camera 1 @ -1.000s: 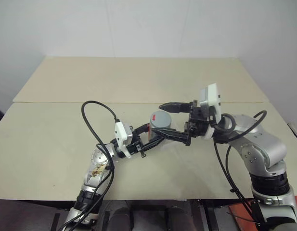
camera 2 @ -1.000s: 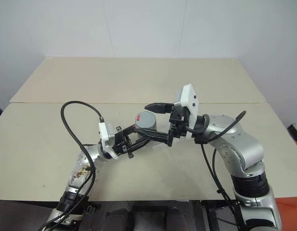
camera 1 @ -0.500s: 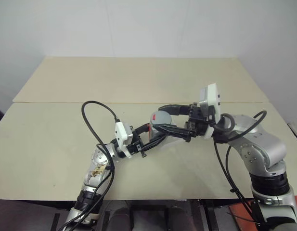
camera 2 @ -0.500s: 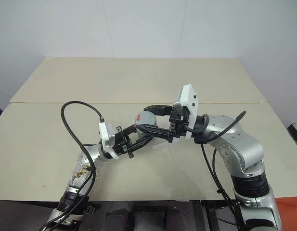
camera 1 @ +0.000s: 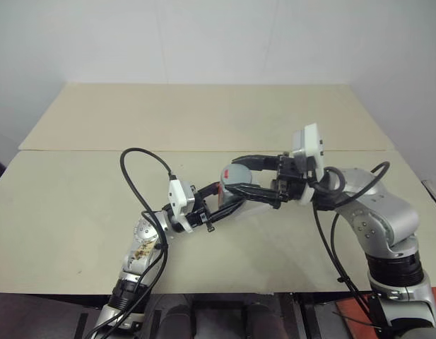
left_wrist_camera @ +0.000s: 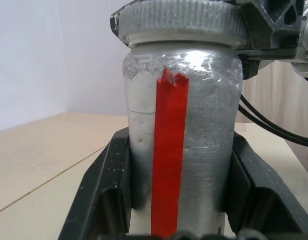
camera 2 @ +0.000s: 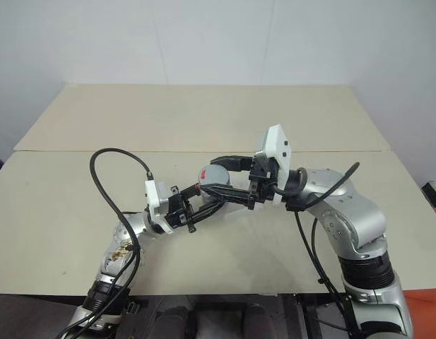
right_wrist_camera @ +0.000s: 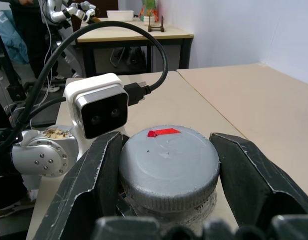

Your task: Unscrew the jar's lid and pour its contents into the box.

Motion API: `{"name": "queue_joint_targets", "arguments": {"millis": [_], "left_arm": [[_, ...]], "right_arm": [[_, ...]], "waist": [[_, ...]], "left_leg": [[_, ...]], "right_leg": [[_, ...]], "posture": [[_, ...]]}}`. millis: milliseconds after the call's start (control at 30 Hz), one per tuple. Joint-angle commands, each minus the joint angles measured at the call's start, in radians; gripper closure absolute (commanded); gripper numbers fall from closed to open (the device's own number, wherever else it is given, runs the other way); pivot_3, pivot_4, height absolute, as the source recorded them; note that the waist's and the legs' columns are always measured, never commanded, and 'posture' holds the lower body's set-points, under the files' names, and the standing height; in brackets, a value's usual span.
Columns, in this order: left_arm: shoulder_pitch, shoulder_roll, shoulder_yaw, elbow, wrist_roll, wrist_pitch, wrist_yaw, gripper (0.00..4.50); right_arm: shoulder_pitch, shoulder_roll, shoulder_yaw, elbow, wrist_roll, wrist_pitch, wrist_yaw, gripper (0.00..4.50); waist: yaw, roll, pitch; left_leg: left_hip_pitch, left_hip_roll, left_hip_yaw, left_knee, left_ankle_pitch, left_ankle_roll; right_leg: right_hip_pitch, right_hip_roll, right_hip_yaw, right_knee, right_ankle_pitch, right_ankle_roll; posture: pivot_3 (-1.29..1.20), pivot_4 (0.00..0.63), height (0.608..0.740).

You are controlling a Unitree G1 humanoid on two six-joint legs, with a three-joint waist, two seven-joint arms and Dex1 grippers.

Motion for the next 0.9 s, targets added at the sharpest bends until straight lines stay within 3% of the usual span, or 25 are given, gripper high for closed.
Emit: {"name": "queue_joint_targets", "arguments": {"millis": [33, 367, 900], "left_arm": [[-0.008, 0.003, -0.003, -0.031, -0.024, 0.002, -0.016, 2.5], [-0.017, 0.053, -0.014, -0.062, -0.102, 0.081, -0.116, 2.5], [0.014, 0.052, -0.031, -0.087, -0.097, 0.073, -0.11, 2.5]], "right_arm": [[-0.028, -0.007, -0.014, -0.001, 0.001, -0.027, 0.016, 1.67], [-0.143, -0.026, -0.007, 0.189, 0.035, -0.055, 0.271, 1.67], [-0.201, 0.028, -0.035, 0.306, 0.141, 0.037, 0.317, 1.67]], "waist": [[0.0, 0.0, 0.0], [-0.002, 0.0, 0.0], [-0.001, 0.0, 0.0]], "left_leg": [[0.0, 0.0, 0.0, 0.0, 0.0, 0.0], [0.0, 0.0, 0.0, 0.0, 0.0, 0.0], [0.0, 0.0, 0.0, 0.0, 0.0, 0.0]], "right_leg": [[0.0, 0.0, 0.0, 0.0, 0.0, 0.0], [0.0, 0.0, 0.0, 0.0, 0.0, 0.0], [0.0, 0.0, 0.0, 0.0, 0.0, 0.0]], "posture": [[0.0, 0.15, 0.74], [0.0, 0.15, 0.74], [0.0, 0.15, 0.74]]}}
